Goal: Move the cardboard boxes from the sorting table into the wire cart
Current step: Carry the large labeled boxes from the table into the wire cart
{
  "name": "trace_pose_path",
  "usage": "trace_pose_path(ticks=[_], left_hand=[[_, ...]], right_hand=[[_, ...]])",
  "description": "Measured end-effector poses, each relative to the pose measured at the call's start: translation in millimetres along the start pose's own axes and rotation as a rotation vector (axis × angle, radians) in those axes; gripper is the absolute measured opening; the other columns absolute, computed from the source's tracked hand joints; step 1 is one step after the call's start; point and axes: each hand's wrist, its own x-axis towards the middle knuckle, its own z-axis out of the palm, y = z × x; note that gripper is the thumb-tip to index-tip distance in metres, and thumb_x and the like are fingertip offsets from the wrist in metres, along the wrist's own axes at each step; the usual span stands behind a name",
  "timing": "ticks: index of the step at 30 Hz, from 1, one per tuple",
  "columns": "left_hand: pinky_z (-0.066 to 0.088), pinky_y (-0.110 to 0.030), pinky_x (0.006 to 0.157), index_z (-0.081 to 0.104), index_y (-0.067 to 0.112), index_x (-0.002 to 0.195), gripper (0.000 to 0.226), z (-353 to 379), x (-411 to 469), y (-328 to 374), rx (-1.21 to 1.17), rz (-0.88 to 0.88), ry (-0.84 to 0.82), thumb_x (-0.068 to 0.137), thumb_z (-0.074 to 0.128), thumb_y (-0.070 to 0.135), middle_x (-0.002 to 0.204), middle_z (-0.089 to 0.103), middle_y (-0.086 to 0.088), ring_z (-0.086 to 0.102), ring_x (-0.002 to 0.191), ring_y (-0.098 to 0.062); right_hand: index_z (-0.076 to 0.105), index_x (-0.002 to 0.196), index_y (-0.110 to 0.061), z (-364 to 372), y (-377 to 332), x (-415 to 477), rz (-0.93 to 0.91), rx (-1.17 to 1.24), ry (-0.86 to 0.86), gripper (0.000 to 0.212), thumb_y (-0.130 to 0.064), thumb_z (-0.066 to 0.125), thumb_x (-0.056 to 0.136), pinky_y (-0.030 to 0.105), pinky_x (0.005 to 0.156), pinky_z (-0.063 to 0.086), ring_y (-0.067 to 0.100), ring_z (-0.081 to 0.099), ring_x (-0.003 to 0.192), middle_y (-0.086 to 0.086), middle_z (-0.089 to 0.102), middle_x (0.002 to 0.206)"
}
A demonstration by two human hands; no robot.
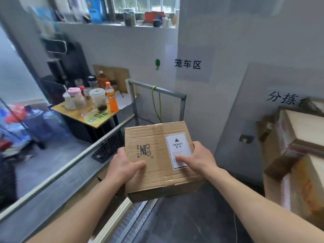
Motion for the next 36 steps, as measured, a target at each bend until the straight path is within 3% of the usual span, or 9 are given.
trace_pose_path(ticks=[5,10,13,20,24,29,34,36], left_hand=[[0.048,-0.032,0.08,0.046,0.027,0.122,0.068,-19.1,27.2,-30.2,-0.067,-0.08,0.092,0.069,0.086,0.038,0.105,0.063,0.012,0.06,0.095,-0.012],[0.053,-0.035,0.085,0.049,0.026,0.117,0.062,-36.2,59.3,-66.1,-0.098,-0.165,0.143,0.069,0.086,0.035,0.106,0.066,0.008,0.063,0.096,-0.014],[0.05,-0.03,0.079,0.048,0.027,0.118,0.065,-45.9,82.9,-88.9,-0.137,-0.202,0.143,0.067,0.086,0.035,0.109,0.065,0.008,0.061,0.096,-0.011],[0.05,-0.03,0.083,0.047,0.026,0.12,0.072,-65.8,141.7,-136.7,-0.168,-0.283,0.098,0.062,0.089,0.037,0.113,0.062,0.008,0.061,0.102,-0.014],[0.048,-0.029,0.084,0.043,0.028,0.115,0.072,-71.7,159.3,-166.7,-0.186,-0.34,0.112,0.06,0.09,0.032,0.116,0.061,0.005,0.058,0.102,-0.014],[0.052,-0.042,0.096,0.043,0.023,0.126,0.079,-67.9,164.0,-212.8,-0.185,-0.474,0.131,0.062,0.089,0.032,0.121,0.059,0.002,0.059,0.109,-0.019],[0.051,-0.04,0.096,0.041,0.021,0.131,0.081,-46.2,162.5,-263.8,-0.179,-0.633,0.153,0.066,0.087,0.033,0.126,0.06,0.0,0.059,0.111,-0.021],[0.051,-0.039,0.096,0.041,0.019,0.133,0.082,-28.0,161.1,-286.7,-0.184,-0.701,0.162,0.067,0.087,0.032,0.127,0.06,-0.001,0.059,0.112,-0.021]], right_hand=[[0.049,0.11,-0.03,33.9,-35.3,50.9,-0.075,-0.044,-0.089,0.069,-0.069,0.077,0.061,0.038,0.077,0.05,0.015,0.062,0.093,-0.014,0.063,0.103],[0.05,0.11,-0.031,77.6,-76.7,94.4,-0.138,-0.105,-0.156,0.072,-0.072,0.074,0.057,0.035,0.067,0.044,0.013,0.06,0.089,-0.017,0.062,0.098],[0.047,0.109,-0.033,106.0,-99.5,116.8,-0.14,-0.135,-0.184,0.076,-0.075,0.072,0.051,0.031,0.061,0.041,0.007,0.058,0.083,-0.021,0.06,0.094],[0.046,0.106,-0.033,163.1,-140.4,166.6,-0.134,-0.221,-0.237,0.076,-0.076,0.067,0.047,0.026,0.057,0.037,-0.003,0.053,0.077,-0.024,0.057,0.09],[0.047,0.106,-0.029,202.0,-155.8,187.0,-0.14,-0.254,-0.3,0.075,-0.071,0.071,0.049,0.031,0.062,0.042,0.008,0.058,0.081,-0.02,0.059,0.092],[0.048,0.112,-0.027,259.6,-170.4,206.0,-0.208,-0.318,-0.4,0.073,-0.064,0.077,0.056,0.029,0.06,0.039,0.007,0.055,0.078,-0.022,0.055,0.088],[0.045,0.113,-0.024,325.8,-165.3,220.8,-0.264,-0.402,-0.535,0.073,-0.061,0.08,0.061,0.034,0.066,0.044,0.017,0.061,0.085,-0.01,0.059,0.096],[0.043,0.112,-0.024,353.8,-153.6,225.4,-0.275,-0.417,-0.599,0.072,-0.059,0.082,0.063,0.03,0.061,0.043,0.016,0.06,0.082,-0.01,0.059,0.097]])
